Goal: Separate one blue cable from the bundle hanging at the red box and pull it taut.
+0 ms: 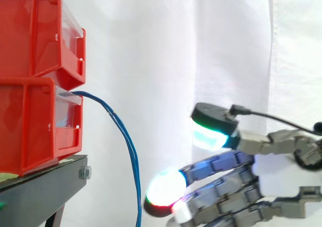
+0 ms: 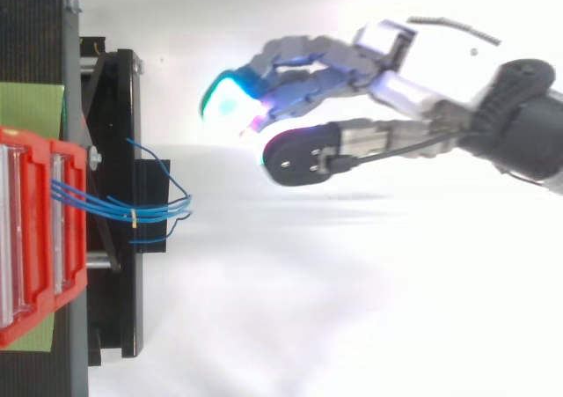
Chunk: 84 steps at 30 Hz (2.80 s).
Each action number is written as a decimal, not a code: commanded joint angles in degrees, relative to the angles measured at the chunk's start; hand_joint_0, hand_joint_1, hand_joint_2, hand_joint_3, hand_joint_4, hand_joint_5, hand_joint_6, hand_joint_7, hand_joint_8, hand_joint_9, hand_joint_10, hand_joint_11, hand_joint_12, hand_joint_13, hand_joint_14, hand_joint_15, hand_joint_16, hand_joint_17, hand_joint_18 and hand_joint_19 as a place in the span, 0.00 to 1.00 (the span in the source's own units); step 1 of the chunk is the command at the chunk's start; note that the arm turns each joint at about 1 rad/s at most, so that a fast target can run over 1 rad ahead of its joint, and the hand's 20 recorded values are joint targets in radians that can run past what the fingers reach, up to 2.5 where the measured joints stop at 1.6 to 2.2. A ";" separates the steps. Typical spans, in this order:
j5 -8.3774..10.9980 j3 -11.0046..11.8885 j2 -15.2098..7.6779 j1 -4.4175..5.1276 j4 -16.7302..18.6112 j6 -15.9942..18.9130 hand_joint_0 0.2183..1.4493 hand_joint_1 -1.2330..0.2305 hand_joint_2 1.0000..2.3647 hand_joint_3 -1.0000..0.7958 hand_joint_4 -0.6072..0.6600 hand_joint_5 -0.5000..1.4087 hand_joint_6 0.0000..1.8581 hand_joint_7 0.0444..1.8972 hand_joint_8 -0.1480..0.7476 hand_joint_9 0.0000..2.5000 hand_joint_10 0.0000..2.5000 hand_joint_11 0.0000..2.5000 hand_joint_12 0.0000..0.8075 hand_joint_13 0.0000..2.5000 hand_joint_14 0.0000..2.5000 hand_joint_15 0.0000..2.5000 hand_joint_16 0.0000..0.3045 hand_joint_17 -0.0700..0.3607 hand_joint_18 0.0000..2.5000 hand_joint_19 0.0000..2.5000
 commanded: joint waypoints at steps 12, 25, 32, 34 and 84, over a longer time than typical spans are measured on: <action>-1.95 8.44 -6.74 0.23 3.57 -1.28 0.28 0.49 0.00 0.28 0.68 0.16 0.27 0.45 0.47 0.27 0.01 0.24 0.40 0.19 0.00 0.13 0.16 0.41 0.19 0.25; -4.67 8.44 -6.82 0.50 4.45 -1.63 0.28 0.50 0.00 0.28 0.68 0.16 0.27 0.45 0.47 0.27 0.01 0.25 0.41 0.19 0.01 0.13 0.16 0.41 0.19 0.25; -7.22 8.44 -6.91 1.73 6.56 -0.75 0.28 0.50 0.00 0.28 0.68 0.16 0.27 0.45 0.47 0.27 0.01 0.24 0.40 0.20 0.01 0.13 0.16 0.42 0.20 0.25; -7.75 8.35 -6.82 1.99 7.09 -0.22 0.28 0.50 0.00 0.28 0.68 0.16 0.27 0.45 0.47 0.28 0.01 0.24 0.40 0.21 0.01 0.13 0.16 0.42 0.20 0.25; -18.47 8.26 -6.91 -1.88 8.05 2.24 0.32 0.50 0.00 0.29 0.70 0.17 0.27 0.46 0.49 0.37 0.01 0.32 0.38 0.28 0.01 0.18 0.15 0.40 0.24 0.24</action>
